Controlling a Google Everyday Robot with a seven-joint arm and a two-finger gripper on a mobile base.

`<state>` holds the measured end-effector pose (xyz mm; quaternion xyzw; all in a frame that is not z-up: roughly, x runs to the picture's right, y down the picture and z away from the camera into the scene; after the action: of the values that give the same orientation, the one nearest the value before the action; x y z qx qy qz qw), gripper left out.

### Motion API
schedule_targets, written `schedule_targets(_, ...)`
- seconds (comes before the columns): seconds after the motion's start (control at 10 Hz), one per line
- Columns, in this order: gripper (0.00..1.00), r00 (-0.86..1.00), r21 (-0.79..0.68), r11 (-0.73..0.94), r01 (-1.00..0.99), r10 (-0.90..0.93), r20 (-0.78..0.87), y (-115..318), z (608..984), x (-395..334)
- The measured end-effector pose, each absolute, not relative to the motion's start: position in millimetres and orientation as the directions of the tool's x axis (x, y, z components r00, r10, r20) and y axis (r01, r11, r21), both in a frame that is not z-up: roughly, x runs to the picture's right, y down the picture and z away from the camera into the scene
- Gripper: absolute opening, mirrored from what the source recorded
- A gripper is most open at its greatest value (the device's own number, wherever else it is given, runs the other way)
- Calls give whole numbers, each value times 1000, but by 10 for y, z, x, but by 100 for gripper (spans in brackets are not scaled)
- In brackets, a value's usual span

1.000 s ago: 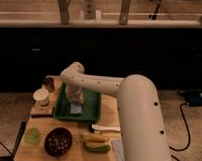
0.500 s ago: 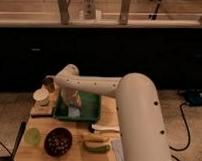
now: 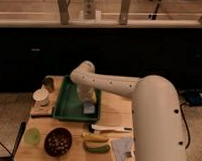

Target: Wipe tray with sponge

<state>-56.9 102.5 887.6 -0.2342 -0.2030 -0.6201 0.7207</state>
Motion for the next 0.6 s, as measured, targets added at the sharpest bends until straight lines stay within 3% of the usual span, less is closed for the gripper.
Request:
schedule_targets(0.4,3,128,-55,118,991,-806,578,919,9044,-569)
schedule_targets(0.6,3,67,17,96,995,-799,597,957,9099,-1072)
